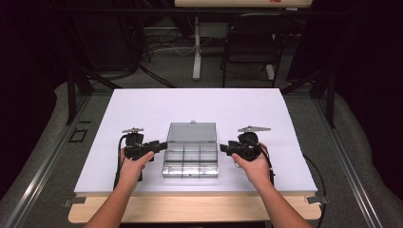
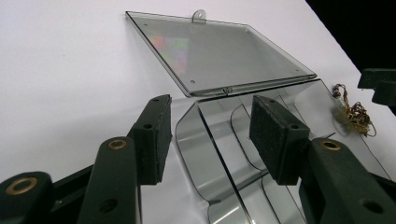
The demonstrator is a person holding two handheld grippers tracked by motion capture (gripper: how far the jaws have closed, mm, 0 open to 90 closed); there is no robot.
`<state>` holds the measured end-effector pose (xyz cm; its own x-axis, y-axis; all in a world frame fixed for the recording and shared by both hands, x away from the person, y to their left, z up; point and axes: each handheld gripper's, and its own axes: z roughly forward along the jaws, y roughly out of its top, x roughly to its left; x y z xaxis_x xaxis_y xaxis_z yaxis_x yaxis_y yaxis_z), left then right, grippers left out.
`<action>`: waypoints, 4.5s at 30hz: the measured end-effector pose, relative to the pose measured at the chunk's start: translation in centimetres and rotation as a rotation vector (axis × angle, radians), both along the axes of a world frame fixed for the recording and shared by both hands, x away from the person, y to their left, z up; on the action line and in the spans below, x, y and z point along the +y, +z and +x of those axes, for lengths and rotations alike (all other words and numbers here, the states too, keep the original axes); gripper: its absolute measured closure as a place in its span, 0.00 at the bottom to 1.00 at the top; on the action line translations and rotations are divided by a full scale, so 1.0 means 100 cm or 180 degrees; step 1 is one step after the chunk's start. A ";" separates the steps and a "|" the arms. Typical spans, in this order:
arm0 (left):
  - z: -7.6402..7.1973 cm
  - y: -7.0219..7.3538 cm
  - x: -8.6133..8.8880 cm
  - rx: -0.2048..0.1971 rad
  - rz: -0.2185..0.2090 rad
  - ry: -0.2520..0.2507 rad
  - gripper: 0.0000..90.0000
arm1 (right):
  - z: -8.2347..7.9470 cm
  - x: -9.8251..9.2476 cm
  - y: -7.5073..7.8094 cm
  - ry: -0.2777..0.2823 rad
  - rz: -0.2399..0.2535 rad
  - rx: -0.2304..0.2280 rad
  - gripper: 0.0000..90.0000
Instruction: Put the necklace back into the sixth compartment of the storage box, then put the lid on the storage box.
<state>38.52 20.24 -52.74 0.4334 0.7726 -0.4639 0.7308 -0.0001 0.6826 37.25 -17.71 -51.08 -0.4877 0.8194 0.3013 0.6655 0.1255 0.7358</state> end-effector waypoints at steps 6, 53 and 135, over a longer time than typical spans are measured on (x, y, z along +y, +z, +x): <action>-0.009 -0.004 0.005 0.0001 -0.0045 0.0025 0.54 | -0.009 -0.003 0.004 0.0055 -0.0053 -0.0072 0.59; -0.037 -0.016 0.018 -0.0022 0.0056 -0.0011 0.54 | -0.029 -0.070 -0.034 -0.0534 -0.0247 0.0093 0.53; -0.038 -0.015 0.031 -0.0042 0.0024 0.0126 0.54 | -0.047 -0.065 0.017 -0.0241 0.0096 -0.0321 0.97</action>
